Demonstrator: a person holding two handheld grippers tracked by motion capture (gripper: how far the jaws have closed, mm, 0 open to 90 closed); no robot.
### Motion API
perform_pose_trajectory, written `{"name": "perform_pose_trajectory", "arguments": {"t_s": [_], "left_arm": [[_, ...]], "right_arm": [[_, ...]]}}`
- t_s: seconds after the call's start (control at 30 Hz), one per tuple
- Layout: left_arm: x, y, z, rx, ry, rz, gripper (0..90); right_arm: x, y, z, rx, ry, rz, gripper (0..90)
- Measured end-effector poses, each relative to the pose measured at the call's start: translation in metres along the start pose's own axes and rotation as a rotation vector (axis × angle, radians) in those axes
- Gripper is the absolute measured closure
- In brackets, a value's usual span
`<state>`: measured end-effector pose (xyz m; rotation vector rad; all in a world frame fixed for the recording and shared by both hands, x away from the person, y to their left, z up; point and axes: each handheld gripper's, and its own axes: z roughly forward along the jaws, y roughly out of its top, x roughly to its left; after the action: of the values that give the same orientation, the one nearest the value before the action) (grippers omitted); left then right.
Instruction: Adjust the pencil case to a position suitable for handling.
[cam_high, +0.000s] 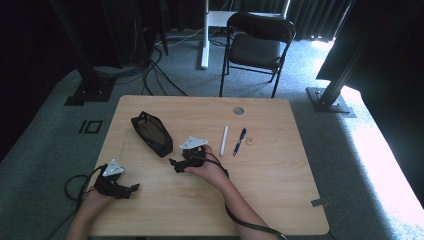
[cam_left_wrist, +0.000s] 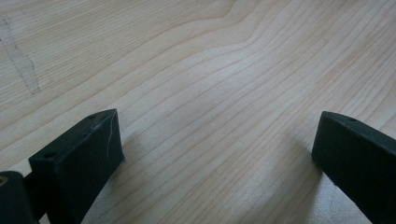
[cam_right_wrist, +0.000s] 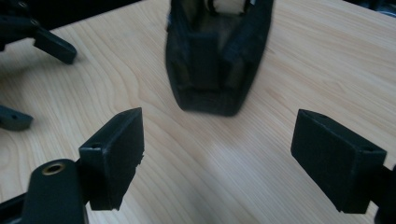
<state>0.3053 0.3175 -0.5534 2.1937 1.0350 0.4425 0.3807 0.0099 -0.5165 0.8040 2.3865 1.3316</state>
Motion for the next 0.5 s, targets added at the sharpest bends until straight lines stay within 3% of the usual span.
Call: {"name": "perform_pose_trajectory", "arguments": {"t_s": [0.33, 0.5], "left_arm": [[0.0, 0.0, 0.0, 0.0, 0.0, -0.001, 2.1], [0.0, 0.0, 0.0, 0.0, 0.0, -0.001, 2.1]], "right_arm": [[0.01, 0.014, 0.02, -0.008, -0.011, -0.009, 25.5], [0.009, 0.02, 0.026, -0.006, -0.028, -0.006, 42.3]]}}
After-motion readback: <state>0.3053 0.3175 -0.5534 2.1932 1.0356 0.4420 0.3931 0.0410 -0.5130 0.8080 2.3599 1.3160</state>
